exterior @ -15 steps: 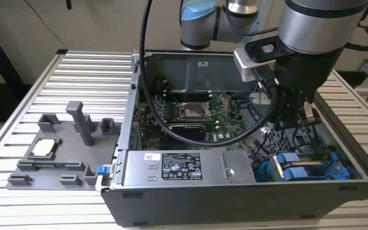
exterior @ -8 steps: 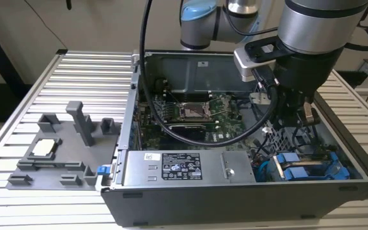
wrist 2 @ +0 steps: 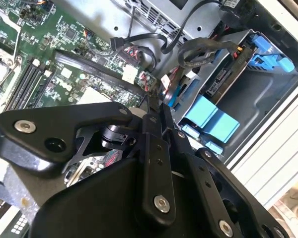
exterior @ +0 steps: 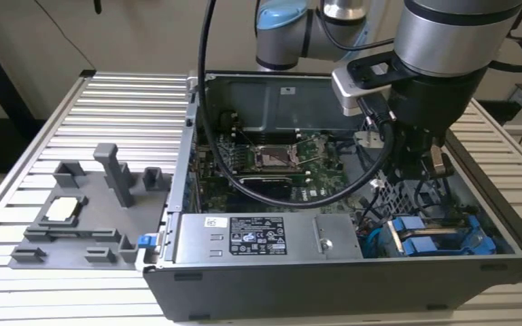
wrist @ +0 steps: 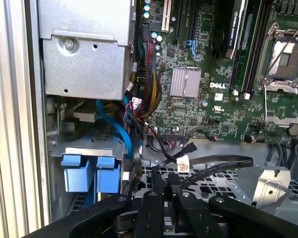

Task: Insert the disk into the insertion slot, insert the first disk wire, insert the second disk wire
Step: 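Insert the second disk wire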

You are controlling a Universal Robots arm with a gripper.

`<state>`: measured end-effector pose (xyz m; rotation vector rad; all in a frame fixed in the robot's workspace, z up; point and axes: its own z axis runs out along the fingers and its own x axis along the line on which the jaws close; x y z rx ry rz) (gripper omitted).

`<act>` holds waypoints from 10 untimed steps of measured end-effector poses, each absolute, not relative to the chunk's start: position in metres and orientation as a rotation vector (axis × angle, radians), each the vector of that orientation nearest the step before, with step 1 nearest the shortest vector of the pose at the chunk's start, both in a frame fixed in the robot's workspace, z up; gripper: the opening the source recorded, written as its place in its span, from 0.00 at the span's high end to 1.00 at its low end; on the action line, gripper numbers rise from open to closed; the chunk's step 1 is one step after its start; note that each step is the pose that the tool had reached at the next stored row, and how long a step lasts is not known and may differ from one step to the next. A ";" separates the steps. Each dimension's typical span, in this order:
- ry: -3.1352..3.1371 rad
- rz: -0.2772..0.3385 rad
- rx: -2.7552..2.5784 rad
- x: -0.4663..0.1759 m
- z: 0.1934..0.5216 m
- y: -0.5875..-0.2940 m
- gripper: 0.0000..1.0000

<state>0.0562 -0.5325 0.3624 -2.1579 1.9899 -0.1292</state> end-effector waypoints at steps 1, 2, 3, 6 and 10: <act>1.992 -0.127 -2.160 0.057 0.362 -0.533 0.84; 1.996 -0.121 -2.163 0.059 0.362 -0.533 0.84; 2.000 -0.112 -2.168 0.062 0.362 -0.533 0.84; 2.014 -0.087 -2.180 0.070 0.362 -0.536 0.84; 2.031 -0.055 -2.196 0.082 0.362 -0.540 0.84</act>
